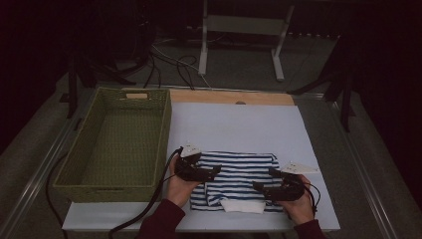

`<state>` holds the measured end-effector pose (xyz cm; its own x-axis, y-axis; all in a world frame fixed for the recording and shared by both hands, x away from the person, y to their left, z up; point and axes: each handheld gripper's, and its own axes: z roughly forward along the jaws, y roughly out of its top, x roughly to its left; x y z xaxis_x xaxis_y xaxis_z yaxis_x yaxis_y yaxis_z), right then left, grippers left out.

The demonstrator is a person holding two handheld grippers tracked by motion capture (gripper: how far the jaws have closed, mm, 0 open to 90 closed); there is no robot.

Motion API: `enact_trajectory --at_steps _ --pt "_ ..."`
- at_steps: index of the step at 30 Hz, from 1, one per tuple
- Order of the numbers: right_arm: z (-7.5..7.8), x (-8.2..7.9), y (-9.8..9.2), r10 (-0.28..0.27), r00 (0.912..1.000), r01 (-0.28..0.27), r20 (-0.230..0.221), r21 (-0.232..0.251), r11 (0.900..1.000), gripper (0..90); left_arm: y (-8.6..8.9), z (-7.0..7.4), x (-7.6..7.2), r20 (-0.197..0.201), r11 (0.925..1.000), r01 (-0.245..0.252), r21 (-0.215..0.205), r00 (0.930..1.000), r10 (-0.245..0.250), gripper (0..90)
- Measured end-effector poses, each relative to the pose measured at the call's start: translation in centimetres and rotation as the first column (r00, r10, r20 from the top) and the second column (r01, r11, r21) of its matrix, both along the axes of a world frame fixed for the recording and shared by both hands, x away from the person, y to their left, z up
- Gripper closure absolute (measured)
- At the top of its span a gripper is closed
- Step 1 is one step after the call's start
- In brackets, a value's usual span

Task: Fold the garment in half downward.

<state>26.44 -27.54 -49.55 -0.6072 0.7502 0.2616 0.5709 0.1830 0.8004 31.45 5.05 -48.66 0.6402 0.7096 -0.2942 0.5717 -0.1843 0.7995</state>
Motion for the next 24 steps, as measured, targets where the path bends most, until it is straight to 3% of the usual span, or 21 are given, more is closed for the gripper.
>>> enact_trajectory --at_steps 6,24 --pt "0.0 0.0 0.3 -0.005 1.0000 0.005 0.005 -0.007 1.000 8.7 0.0 0.3 0.4 0.015 0.9996 -0.023 0.017 0.9996 0.023 0.7" --pt "0.1 -0.1 1.4 0.000 0.9996 0.001 0.028 -0.037 0.999 8.6 0.0 0.5 1.0 0.032 0.9984 -0.048 0.028 0.9984 0.047 0.2"
